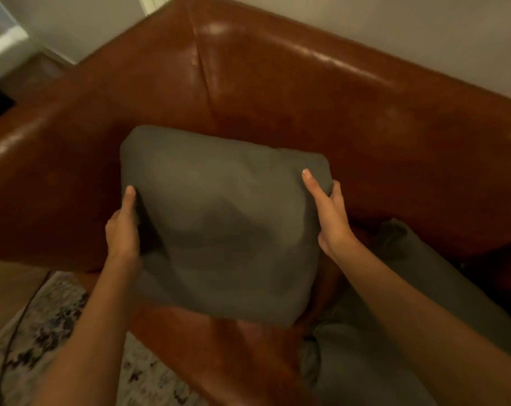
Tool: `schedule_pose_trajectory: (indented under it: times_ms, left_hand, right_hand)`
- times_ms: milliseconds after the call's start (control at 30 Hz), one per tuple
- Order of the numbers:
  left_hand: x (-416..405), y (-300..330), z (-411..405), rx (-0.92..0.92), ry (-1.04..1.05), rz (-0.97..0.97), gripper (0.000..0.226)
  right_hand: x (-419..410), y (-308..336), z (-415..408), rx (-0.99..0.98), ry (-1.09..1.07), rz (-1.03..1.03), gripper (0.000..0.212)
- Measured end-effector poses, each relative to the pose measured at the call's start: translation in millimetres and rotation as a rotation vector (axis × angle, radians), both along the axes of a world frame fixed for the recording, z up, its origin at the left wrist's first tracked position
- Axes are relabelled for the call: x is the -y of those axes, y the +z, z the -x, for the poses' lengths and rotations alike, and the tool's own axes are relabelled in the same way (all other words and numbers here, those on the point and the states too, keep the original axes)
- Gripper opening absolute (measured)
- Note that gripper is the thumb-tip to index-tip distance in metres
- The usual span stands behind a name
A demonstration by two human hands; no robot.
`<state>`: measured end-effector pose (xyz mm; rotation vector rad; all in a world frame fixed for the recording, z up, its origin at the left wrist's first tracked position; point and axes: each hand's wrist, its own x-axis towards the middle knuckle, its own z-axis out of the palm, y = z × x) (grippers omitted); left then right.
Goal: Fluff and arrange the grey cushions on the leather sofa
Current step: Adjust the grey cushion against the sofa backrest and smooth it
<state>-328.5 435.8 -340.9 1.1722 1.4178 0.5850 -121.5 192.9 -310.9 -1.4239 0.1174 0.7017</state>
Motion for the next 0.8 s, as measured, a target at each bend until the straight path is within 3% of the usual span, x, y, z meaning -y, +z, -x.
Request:
schedule_pose_trajectory:
  times_ms: [200, 333, 467, 567, 667, 800]
  left_hand:
    - [16.6, 3.7, 19.0, 0.252, 0.333, -0.006, 0.066]
    - [28.2, 2.5, 18.5, 0.253, 0.466, -0.020, 0.070]
    - [13.8, 24.5, 10.7, 0.183, 0.440, -0.120, 0.060]
    - [-4.3, 39.1, 4.1, 0.177, 0.322, -0.189, 0.048]
    - [-16.7, 40.2, 4.4, 0.187, 0.317, -0.152, 0.074]
    - [-23.4, 26.7, 16.1, 0.112, 0.318, -0.131, 0.100]
  right_hand:
    - [-51.2, 28.0, -19.6, 0.311, 0.239, -0.047, 0.041]
    - [-72.6, 24.7, -35.2, 0.376, 0.380, 0.043, 0.067]
    - [-78.4, 15.4, -48.0, 0.351, 0.327, 0.183, 0.095]
    - [-85.4, 11.6, -54.4, 0.297, 0.306, 0.212, 0.084]
    - [-93.8, 6.5, -61.7, 0.249, 0.307, 0.198, 0.066]
    - [-105.7, 17.3, -51.8, 0.224, 0.321, 0.061, 0.071]
